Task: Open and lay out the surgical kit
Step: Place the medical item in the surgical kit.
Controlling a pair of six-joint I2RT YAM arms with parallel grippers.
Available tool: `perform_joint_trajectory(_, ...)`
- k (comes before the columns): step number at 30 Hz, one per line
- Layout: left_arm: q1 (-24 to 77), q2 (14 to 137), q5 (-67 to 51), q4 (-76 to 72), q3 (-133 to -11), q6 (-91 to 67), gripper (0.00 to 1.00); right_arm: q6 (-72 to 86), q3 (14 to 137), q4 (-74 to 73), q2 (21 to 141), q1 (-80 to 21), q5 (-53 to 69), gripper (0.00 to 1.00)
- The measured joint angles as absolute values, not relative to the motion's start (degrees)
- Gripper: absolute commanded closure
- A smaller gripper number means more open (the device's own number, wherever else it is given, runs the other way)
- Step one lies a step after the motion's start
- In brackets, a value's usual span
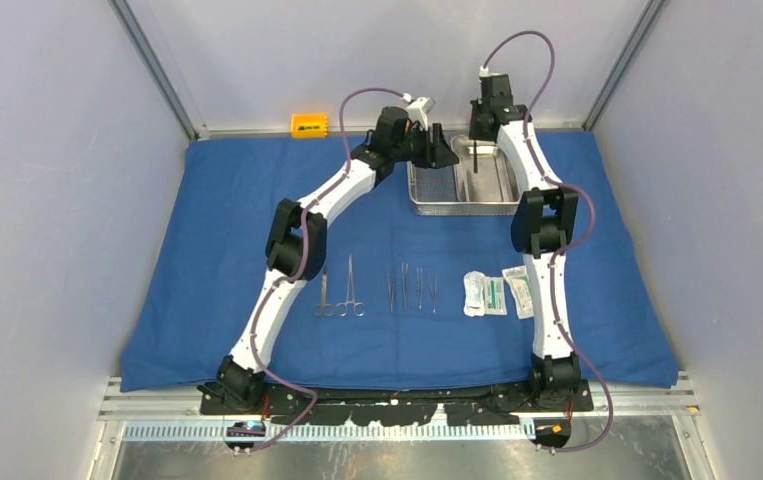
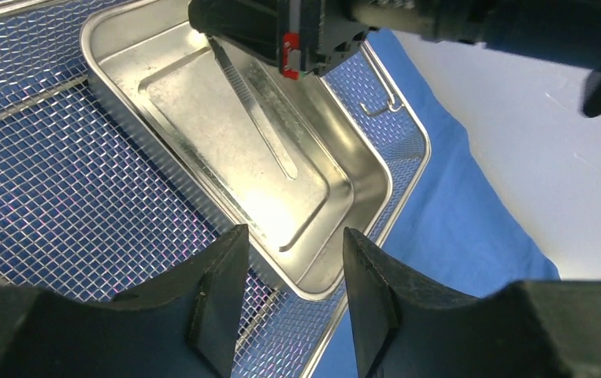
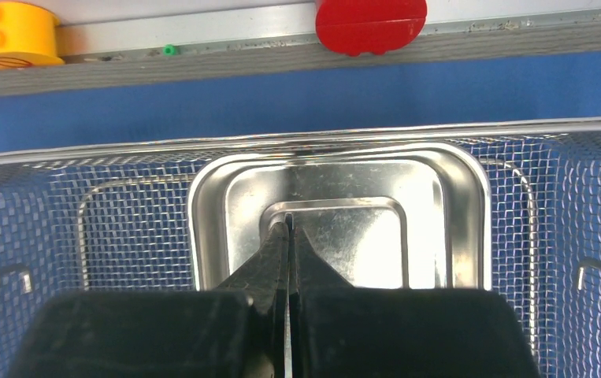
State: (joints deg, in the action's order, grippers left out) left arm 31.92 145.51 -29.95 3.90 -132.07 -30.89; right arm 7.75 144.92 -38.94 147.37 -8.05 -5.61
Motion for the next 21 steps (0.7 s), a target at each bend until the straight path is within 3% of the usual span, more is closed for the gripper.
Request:
perform_joint_trajectory(12, 32.2, 138.6, -27.0, 10.0, -124.3, -28.2, 0.51, 13.0, 138.0, -39.4, 136.2, -8.5, -3.6, 1.00)
perform_joint_trajectory(21, 32.2, 134.4, -28.6, 7.9, -123.9, -35.9, 0.47, 17.0, 130.6, -39.5, 127.9, -11.7, -2.1, 1.00)
